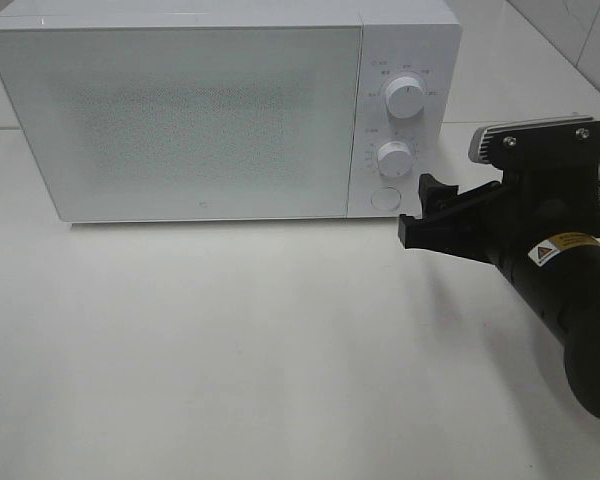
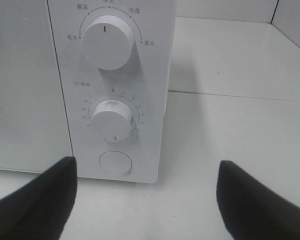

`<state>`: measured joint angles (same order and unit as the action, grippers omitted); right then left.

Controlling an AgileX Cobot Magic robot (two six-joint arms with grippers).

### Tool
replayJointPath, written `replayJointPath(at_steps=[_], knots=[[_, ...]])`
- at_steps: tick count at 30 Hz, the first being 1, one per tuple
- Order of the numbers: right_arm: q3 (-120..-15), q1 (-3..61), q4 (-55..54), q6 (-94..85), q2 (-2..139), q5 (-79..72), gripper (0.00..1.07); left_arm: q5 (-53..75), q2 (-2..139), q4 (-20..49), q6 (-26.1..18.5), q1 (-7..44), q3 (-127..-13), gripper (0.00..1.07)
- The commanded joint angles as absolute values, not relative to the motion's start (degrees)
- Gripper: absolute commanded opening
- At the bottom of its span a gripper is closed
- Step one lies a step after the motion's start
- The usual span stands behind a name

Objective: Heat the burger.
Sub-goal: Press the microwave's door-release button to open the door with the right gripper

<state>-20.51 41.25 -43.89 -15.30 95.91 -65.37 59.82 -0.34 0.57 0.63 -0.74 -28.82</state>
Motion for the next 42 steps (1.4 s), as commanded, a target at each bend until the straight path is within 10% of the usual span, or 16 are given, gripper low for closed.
replayJointPath(at_steps=[1,42], knots=[[-21.0,41.4,-43.4,-14.2,96.1,-66.3,0.75,59.3,-1.5,0.7,0.6,-0.6,-28.6,0.98],[-21.0,41.4,-43.4,67.6,98.5,-61.5,0.00,59.3,-1.5,0.7,0.6,-0.6,-28.6,0.98]])
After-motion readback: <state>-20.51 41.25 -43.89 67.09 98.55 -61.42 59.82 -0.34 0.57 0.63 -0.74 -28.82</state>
